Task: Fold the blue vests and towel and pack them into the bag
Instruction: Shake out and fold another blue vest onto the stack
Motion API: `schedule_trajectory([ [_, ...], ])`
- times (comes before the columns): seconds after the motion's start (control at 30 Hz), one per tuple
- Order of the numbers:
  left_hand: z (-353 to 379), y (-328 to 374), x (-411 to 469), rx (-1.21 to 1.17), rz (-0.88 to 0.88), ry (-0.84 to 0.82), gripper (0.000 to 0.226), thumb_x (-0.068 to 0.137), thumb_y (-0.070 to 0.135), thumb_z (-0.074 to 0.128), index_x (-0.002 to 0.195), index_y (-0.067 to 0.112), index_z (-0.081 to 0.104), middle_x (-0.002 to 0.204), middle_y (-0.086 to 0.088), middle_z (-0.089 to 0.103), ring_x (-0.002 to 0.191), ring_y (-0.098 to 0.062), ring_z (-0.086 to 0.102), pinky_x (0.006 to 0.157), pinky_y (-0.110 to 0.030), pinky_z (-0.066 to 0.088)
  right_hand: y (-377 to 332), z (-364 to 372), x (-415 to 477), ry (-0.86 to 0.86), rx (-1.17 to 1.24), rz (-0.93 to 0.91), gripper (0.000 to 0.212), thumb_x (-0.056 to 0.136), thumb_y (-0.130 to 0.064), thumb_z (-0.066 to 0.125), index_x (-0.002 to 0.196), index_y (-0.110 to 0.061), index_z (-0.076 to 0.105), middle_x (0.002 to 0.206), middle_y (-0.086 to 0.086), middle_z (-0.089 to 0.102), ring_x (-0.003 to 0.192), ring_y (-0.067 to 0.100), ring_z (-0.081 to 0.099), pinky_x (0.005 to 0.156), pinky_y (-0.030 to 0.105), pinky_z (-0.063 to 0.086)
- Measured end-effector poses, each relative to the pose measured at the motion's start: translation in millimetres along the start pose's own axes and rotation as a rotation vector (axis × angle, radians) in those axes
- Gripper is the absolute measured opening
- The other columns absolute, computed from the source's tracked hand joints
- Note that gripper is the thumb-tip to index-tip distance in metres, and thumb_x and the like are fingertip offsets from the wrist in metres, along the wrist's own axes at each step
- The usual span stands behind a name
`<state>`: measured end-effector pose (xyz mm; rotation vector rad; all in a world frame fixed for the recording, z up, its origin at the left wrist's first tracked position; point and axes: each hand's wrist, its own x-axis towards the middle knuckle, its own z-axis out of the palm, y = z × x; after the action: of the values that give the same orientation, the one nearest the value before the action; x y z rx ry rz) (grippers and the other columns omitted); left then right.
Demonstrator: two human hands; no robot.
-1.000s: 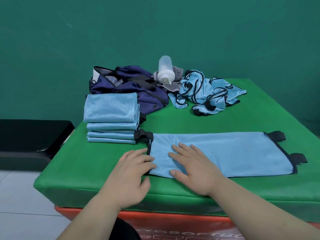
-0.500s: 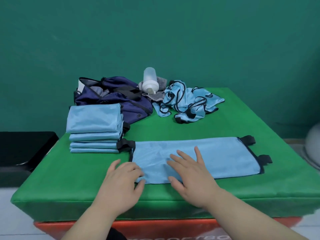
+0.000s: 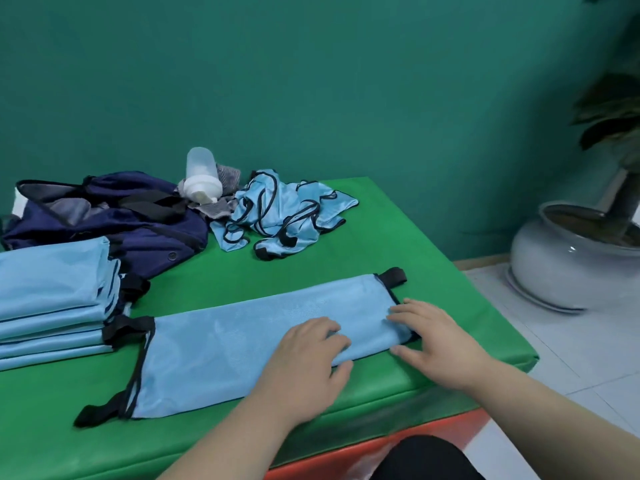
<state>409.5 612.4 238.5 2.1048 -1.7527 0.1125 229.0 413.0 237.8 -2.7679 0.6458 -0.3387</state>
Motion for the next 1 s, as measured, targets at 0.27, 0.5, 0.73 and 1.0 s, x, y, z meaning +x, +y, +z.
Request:
schedule_trajectory([
  [0.27, 31.2, -1.3, 21.2, -0.028, -0.105, -0.054, 0.058, 0.085, 0.068, 0.036, 0.129, 0.037, 0.058, 0.135, 0.018, 0.047, 0.129, -0.007, 0.04, 0.112, -0.028, 0.027, 28.4, -7.0, 20.9, 0.054, -0.005, -0.19, 0.034, 0.084, -0.04, 0.076, 0.112, -0.022, 0.073, 0.122, -0.009, 0.068, 0.111, 0.012, 0.063, 0.096, 0.037, 0.052],
  [0.5, 34.5, 0.1, 21.8, -0.039, -0.126, -0.034, 0.058, 0.083, 0.07, 0.037, 0.128, 0.04, 0.059, 0.134, 0.021, 0.046, 0.128, -0.004, 0.04, 0.112, -0.028, 0.027, 36.9, -10.3, 29.8, 0.091, -0.038, -0.282, 0.034, 0.074, -0.017, 0.058, 0.105, -0.017, 0.072, 0.102, -0.005, 0.072, 0.093, 0.021, 0.064, 0.086, 0.039, 0.054],
  [0.73, 32.5, 3.1, 20.8, -0.051, -0.137, -0.003, 0.048, 0.087, 0.06, 0.04, 0.126, 0.04, 0.058, 0.131, 0.024, 0.047, 0.126, 0.0, 0.04, 0.108, -0.023, 0.024, 31.4, -17.2, 40.2, 0.162, -0.1, -0.386, 0.032, 0.074, -0.018, 0.045, 0.095, -0.014, 0.069, 0.094, -0.002, 0.067, 0.095, 0.025, 0.06, 0.089, 0.038, 0.051],
  [1.0, 32.5, 5.0, 20.8, -0.055, -0.154, -0.002, 0.052, 0.086, 0.06, 0.035, 0.124, 0.038, 0.061, 0.132, 0.024, 0.049, 0.126, -0.001, 0.041, 0.11, -0.024, 0.026, 41.2, -2.9, 29.6, 0.093, 0.119, -0.195, 0.043, 0.079, -0.034, 0.065, 0.12, -0.022, 0.065, 0.109, -0.008, 0.065, 0.107, 0.011, 0.057, 0.096, 0.034, 0.048],
])
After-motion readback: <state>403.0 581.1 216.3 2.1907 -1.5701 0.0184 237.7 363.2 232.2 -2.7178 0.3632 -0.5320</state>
